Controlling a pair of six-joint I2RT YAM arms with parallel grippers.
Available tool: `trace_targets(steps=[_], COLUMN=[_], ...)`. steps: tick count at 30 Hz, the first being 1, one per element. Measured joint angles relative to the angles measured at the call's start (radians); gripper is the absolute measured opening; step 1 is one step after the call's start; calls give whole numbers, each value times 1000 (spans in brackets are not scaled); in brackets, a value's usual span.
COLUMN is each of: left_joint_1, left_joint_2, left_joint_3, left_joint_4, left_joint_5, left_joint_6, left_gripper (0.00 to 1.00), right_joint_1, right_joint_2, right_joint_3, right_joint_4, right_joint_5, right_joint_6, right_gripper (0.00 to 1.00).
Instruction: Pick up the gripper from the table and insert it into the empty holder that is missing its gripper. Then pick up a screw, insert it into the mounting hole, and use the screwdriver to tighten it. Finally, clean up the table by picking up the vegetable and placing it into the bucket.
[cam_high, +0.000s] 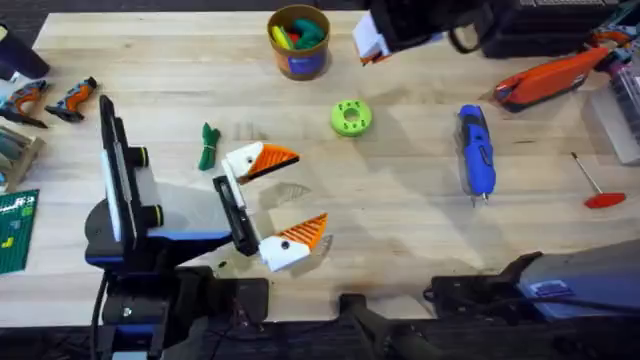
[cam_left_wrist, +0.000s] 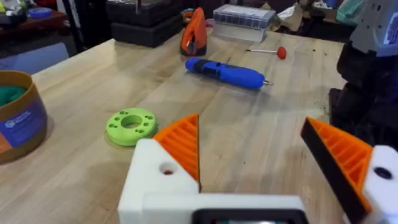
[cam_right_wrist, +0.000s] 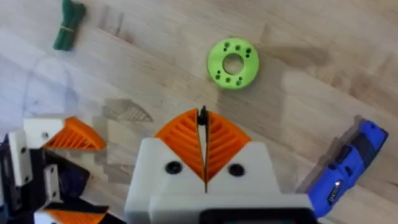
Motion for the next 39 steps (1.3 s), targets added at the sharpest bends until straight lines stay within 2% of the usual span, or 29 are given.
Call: trace_targets(steps=[7, 11, 18, 25, 32, 39], left_joint_1=[0, 0, 0, 0, 0, 0], left_joint_2=[0, 0, 0, 0, 0, 0], left_joint_3=[0, 0, 0, 0, 0, 0], left_joint_4=[0, 0, 0, 0, 0, 0], left_joint_5=[0, 0, 0, 0, 0, 0], left_joint_6=[0, 0, 0, 0, 0, 0], left_gripper=[986, 986, 986, 986, 986, 986], right_joint_1=[8, 35, 120, 217, 313, 363], right_joint_2=[-64, -65, -65, -59, 6, 39], right_joint_3=[10, 10, 10, 10, 11, 57], right_joint_4=[-61, -90, -83, -69, -52, -63], right_joint_5=[-20, -75, -154, -169, -176, -176], right_joint_6=[-80, -143, -235, -298, -337, -375], right_gripper=[7, 7, 7, 7, 7, 6])
